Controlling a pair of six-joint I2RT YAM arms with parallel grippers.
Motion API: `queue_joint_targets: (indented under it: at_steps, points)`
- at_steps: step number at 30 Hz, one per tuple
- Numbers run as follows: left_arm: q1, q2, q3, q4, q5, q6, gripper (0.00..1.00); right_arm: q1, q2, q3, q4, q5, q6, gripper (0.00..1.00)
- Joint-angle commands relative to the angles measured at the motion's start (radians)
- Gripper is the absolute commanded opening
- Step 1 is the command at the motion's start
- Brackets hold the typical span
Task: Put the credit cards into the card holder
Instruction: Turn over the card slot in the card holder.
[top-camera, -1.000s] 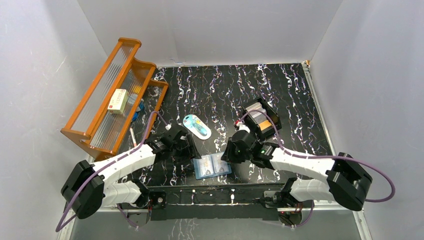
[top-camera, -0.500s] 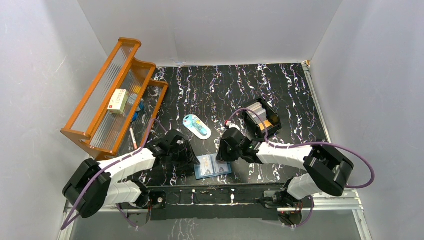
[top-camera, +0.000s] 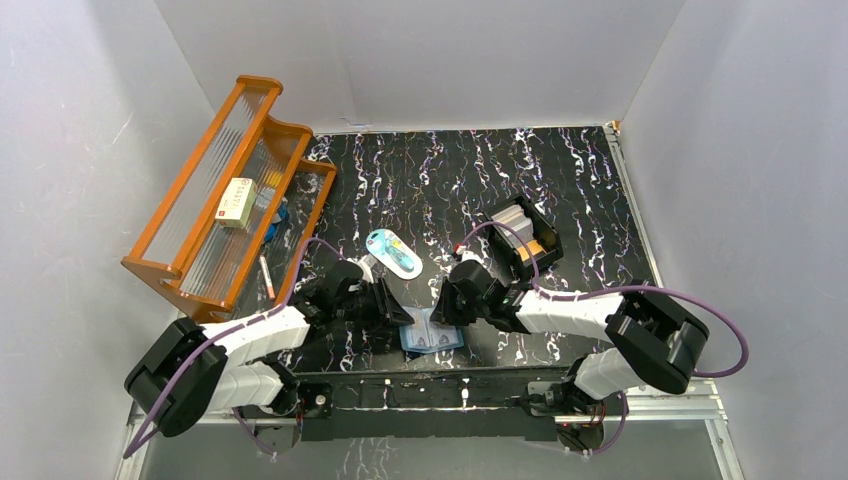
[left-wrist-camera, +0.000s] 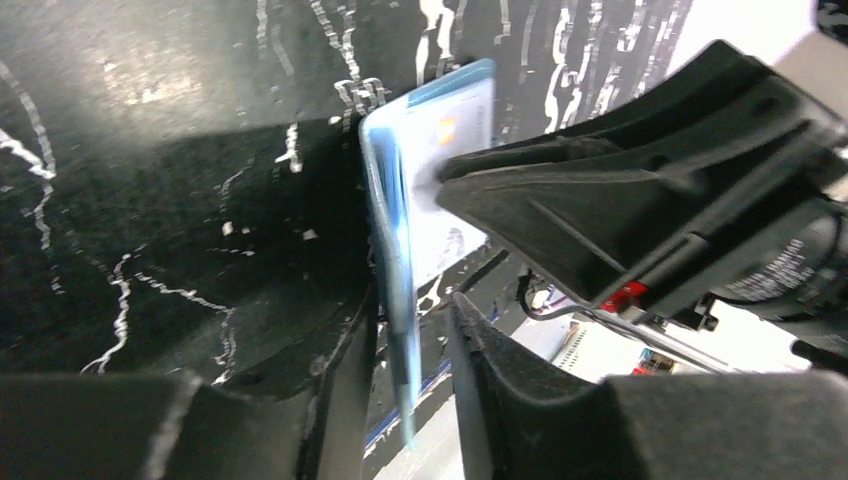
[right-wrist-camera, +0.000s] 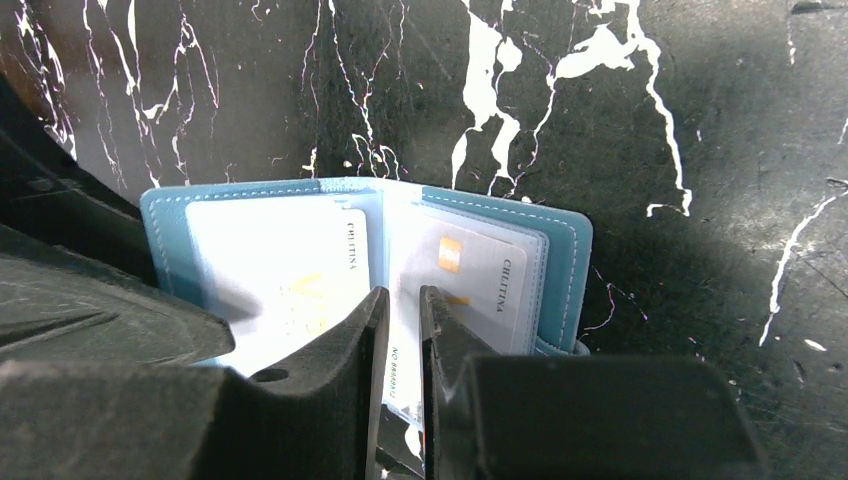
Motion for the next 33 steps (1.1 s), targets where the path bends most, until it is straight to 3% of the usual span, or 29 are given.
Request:
queue_joint_targets:
  at_steps: [1,9,15,18,27,31,33]
  points:
    - [0.002,-0.037,-0.01,0.084,0.033,-0.009,0.26,0.004,-0.007,-0.023,-0.039,0.008,0.001,0.26]
    - [0.002,-0.028,-0.015,0.121,0.049,-0.013,0.17,0.003,-0.014,-0.032,-0.038,0.008,0.006,0.26]
    - [0.003,-0.032,-0.022,0.145,0.056,-0.012,0.22,0.004,-0.014,-0.037,-0.031,0.005,0.011,0.26]
    - [0.002,-0.032,-0.025,0.15,0.055,-0.009,0.13,0.004,-0.011,-0.039,-0.026,0.001,0.013,0.26]
    - [0.002,-0.014,-0.032,0.178,0.062,-0.003,0.0,0.004,-0.002,-0.042,-0.016,-0.005,0.016,0.26]
    - [0.002,-0.007,-0.018,0.17,0.07,0.009,0.0,0.004,-0.001,-0.04,-0.012,-0.016,0.018,0.26]
    - [0.002,-0.02,0.021,0.079,0.053,0.04,0.0,0.003,-0.01,-0.026,-0.023,-0.023,0.018,0.27]
